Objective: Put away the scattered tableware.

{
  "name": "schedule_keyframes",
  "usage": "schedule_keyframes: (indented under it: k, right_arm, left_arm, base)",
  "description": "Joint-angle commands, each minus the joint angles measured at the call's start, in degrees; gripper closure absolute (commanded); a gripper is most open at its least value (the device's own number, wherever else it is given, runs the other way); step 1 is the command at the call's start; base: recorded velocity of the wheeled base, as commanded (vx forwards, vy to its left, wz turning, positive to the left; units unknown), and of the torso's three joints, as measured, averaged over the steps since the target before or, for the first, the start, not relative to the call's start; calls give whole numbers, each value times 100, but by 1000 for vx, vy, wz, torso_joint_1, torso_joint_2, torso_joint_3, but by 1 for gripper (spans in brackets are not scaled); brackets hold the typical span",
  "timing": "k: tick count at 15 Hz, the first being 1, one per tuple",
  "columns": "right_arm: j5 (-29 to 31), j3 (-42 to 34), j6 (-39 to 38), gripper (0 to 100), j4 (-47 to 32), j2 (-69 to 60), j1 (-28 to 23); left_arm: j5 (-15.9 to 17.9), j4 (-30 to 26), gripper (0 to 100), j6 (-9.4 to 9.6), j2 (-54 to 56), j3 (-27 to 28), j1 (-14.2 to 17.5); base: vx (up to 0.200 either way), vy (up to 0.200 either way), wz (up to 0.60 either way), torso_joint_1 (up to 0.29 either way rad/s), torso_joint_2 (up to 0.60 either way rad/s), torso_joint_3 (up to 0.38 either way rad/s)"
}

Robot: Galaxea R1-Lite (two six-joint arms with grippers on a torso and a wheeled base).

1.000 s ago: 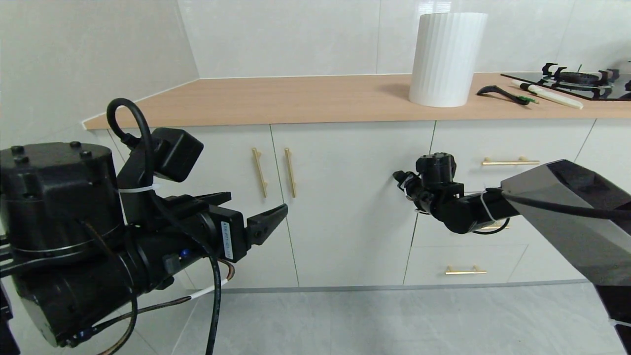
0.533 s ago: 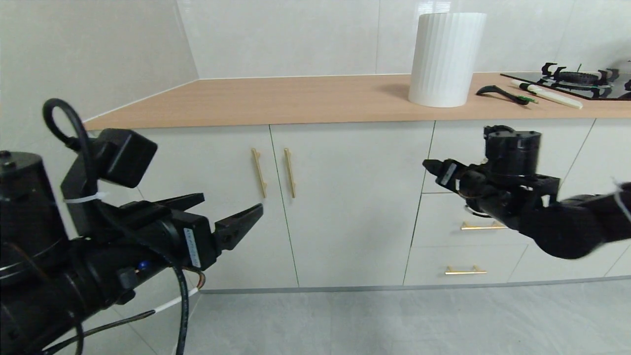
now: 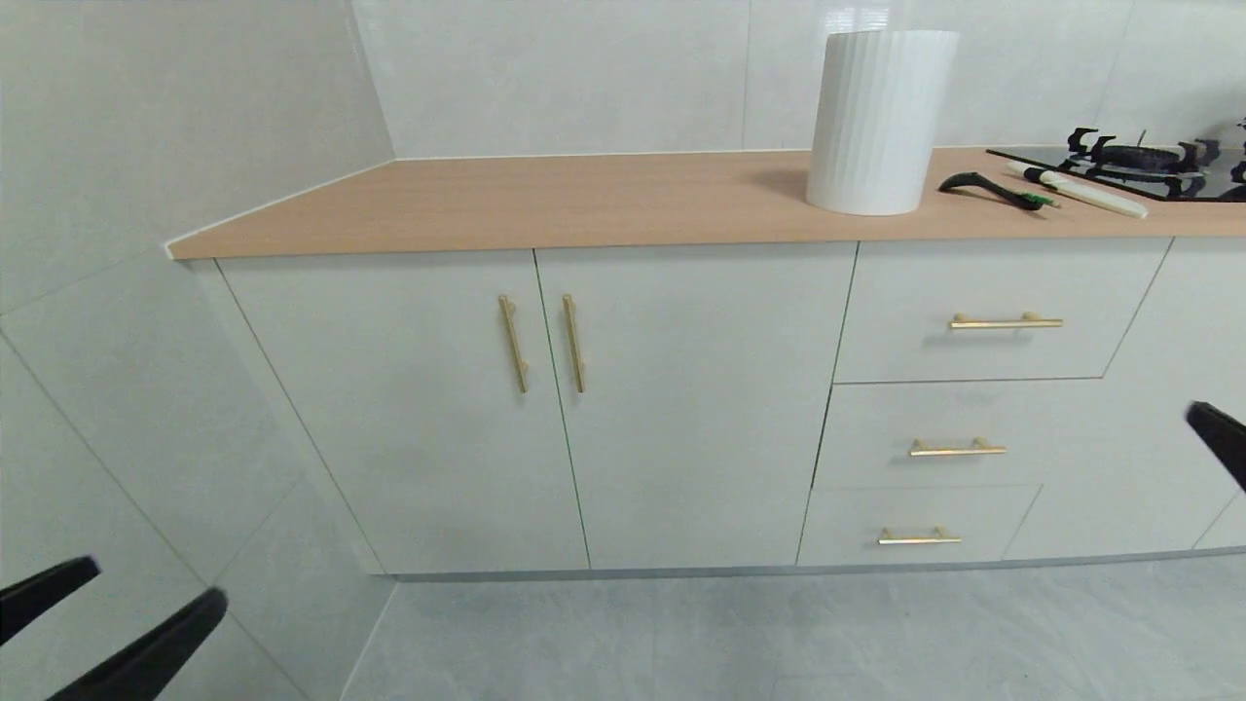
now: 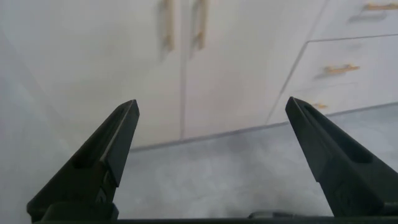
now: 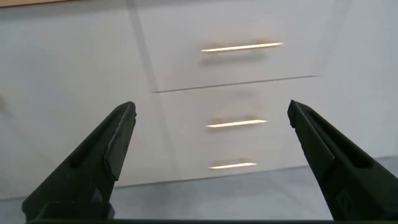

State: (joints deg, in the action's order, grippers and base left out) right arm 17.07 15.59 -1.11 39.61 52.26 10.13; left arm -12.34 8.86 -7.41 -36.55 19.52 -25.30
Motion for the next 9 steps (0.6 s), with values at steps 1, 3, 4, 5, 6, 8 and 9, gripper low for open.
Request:
schedule_keyframes:
  k: [1,3,4,5,6,8,9]
  right_arm:
    - [-89,-320,515,0,-2888,-3785,-565]
    - [-107,234,515,0,-4321,-4585,-565]
    - [-89,348,515,0,-4365,-4672,-565]
    - [-72,357,515,0,-4365,-4681,-565]
    - [-54,330,480,0,-4330,-4690,-574]
    - [-10,287,462,0,-4321,-4716,-609]
    - [165,260,339,0,-4286,-4760,-697]
  left_arm:
    - [355,-1440,0,-6,2275,-291,1185]
    - [408,-1668,0,3,2837,-299,1712]
    - [408,-1765,0,-6,3004,-308,1853]
    - [408,-1800,0,-6,3066,-335,1897]
    - [320,-1818,0,-6,3101,-554,2020]
    - [355,-1818,0,29,3294,-712,2327]
    - [408,-1835,0,187,3611,-836,2503]
  base:
    - [0,0,0,0,0,0]
    - [0,0,0,0,0,0]
    - [0,0,0,0,0,0]
    - [0,0,0,0,0,0]
    - [0,0,0,0,0,0]
    - [0,0,0,0,0,0]
    - [0,0,0,0,0,0]
